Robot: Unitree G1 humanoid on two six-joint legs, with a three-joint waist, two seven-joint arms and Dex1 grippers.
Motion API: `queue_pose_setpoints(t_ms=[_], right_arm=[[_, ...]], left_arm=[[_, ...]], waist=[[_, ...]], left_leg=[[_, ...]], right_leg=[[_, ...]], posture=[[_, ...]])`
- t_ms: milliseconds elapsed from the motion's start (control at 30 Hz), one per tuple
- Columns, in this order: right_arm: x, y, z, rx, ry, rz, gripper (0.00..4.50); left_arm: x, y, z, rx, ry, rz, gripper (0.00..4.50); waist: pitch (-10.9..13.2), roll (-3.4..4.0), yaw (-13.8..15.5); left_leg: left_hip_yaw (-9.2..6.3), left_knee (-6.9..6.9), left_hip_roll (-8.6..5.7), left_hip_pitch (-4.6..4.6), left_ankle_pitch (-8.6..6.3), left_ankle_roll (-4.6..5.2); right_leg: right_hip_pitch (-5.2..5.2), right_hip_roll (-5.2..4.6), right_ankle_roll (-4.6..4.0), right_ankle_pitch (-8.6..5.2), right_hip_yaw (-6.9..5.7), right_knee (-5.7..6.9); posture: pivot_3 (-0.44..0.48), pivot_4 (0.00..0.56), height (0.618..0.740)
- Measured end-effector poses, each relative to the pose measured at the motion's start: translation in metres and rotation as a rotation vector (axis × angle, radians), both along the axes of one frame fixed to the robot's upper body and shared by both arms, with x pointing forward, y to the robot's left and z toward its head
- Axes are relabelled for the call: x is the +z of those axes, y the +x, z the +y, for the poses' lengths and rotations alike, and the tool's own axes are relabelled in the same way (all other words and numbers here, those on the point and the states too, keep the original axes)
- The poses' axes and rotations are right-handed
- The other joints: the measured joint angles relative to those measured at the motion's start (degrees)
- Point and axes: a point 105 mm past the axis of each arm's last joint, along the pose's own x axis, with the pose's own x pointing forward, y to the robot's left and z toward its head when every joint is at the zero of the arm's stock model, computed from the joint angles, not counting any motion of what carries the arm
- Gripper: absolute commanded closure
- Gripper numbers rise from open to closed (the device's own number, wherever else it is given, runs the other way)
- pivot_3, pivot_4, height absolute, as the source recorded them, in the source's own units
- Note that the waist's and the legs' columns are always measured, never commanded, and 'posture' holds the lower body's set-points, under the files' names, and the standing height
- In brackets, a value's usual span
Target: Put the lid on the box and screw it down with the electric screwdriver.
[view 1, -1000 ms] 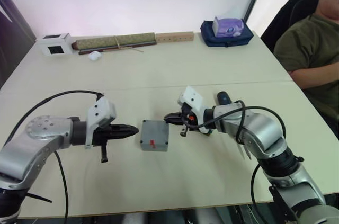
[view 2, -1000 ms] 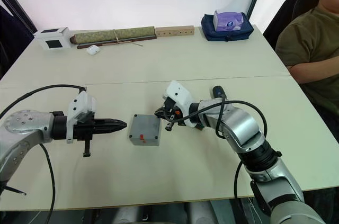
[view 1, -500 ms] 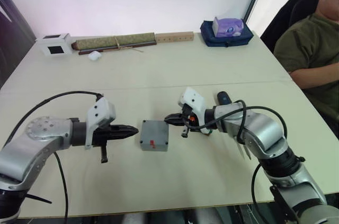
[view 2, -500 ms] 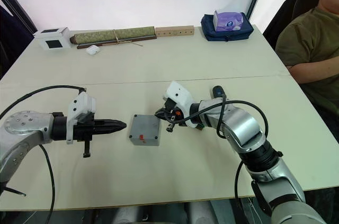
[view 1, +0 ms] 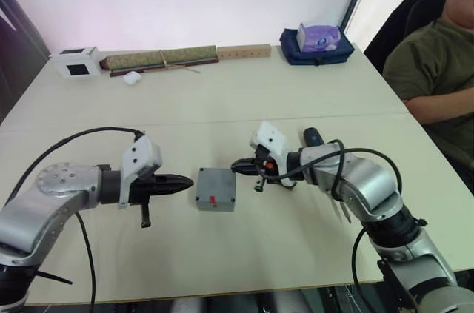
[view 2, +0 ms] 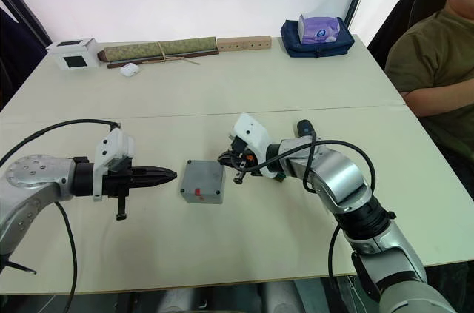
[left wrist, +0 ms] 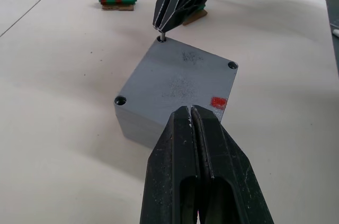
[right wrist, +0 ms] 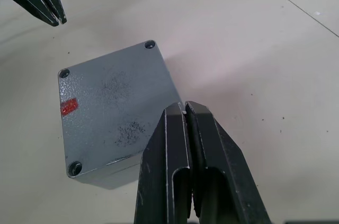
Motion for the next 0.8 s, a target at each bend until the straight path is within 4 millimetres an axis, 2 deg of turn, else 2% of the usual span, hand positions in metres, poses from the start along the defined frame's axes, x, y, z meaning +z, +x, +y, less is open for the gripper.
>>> queue_pose_setpoints(t_ms=[467, 567, 733, 800], right_arm=[[-0.007, 0.002, 0.002, 0.023, -0.027, -0.021, 4.47], [-0.008, 0.002, 0.002, 0.031, -0.028, -0.021, 3.69], [-0.009, 0.001, 0.0, 0.036, -0.039, -0.011, 1.57], [-0.008, 0.0, -0.002, 0.033, -0.045, -0.006, 0.86]], left_arm=[[0.0, 0.001, -0.002, 0.004, -0.012, -0.006, 4.5], [0.001, 0.0, -0.004, -0.001, -0.014, -0.013, 4.5], [0.002, 0.001, -0.009, -0.005, -0.029, -0.022, 4.5], [0.003, 0.002, -0.01, -0.011, -0.032, -0.026, 4.5]], waist=[[0.0, 0.0, 0.0], [0.0, 0.0, 0.0], [0.0, 0.0, 0.0], [0.0, 0.0, 0.0]], left_leg=[[0.0, 0.0, 0.0, 0.0, 0.0, 0.0], [0.0, 0.0, 0.0, 0.01, 0.0, 0.0], [0.0, 0.01, -0.01, 0.01, 0.0, 0.0], [0.0, 0.01, -0.01, 0.01, 0.0, 0.0]], right_leg=[[0.0, 0.0, 0.0, 0.0, 0.0, 0.0], [0.0, 0.0, 0.0, 0.0, 0.0, 0.0], [0.01, -0.01, 0.01, 0.01, 0.0, 0.0], [0.01, -0.01, 0.01, 0.01, 0.0, 0.0]], posture=[[0.0, 0.15, 0.74], [0.0, 0.15, 0.74], [0.0, 0.15, 0.74], [0.0, 0.15, 0.74]])
